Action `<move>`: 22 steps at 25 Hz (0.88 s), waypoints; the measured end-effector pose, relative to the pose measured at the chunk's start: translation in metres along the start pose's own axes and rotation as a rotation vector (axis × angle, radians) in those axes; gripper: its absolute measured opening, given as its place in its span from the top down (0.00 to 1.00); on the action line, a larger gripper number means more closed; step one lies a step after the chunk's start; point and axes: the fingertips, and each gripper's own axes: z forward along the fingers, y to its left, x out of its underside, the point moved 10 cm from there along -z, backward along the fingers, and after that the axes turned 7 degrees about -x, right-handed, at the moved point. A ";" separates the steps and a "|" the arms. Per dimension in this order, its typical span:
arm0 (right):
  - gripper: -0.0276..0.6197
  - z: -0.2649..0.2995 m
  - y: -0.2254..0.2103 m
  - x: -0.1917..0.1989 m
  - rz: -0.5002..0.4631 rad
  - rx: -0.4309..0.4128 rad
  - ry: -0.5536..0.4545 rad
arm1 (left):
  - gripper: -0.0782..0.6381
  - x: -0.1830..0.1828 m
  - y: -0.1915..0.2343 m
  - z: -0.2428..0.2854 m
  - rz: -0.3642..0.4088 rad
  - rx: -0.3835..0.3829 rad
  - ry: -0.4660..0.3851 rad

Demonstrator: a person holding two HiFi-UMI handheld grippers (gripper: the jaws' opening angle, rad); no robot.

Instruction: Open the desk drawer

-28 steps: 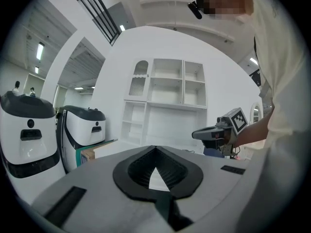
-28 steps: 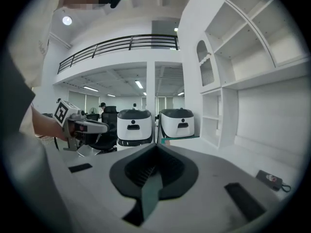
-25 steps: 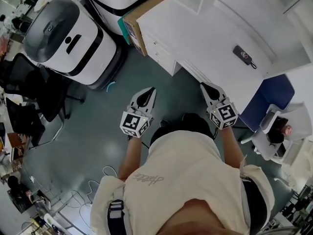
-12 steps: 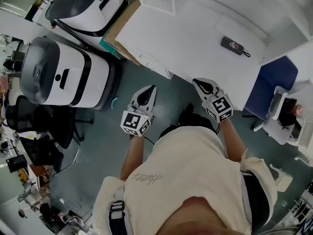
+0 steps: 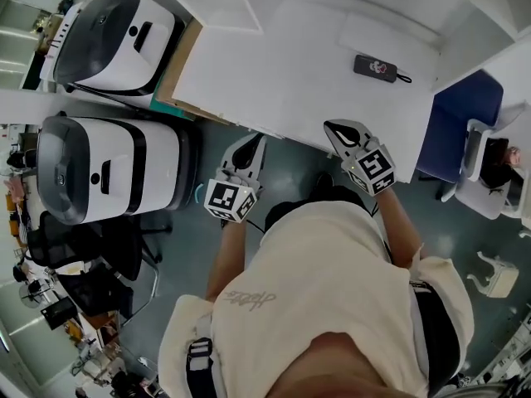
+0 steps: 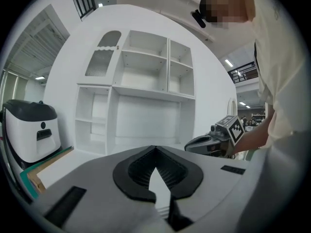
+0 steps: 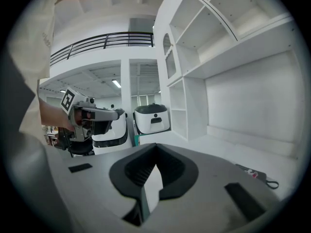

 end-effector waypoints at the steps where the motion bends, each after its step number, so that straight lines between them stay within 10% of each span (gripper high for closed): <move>1: 0.96 -0.001 -0.003 0.001 -0.002 0.012 0.003 | 0.89 0.000 -0.001 0.008 -0.001 0.017 0.004; 22: 0.96 -0.022 0.031 -0.007 0.122 0.418 0.026 | 0.89 -0.030 0.045 0.083 0.042 0.411 -0.012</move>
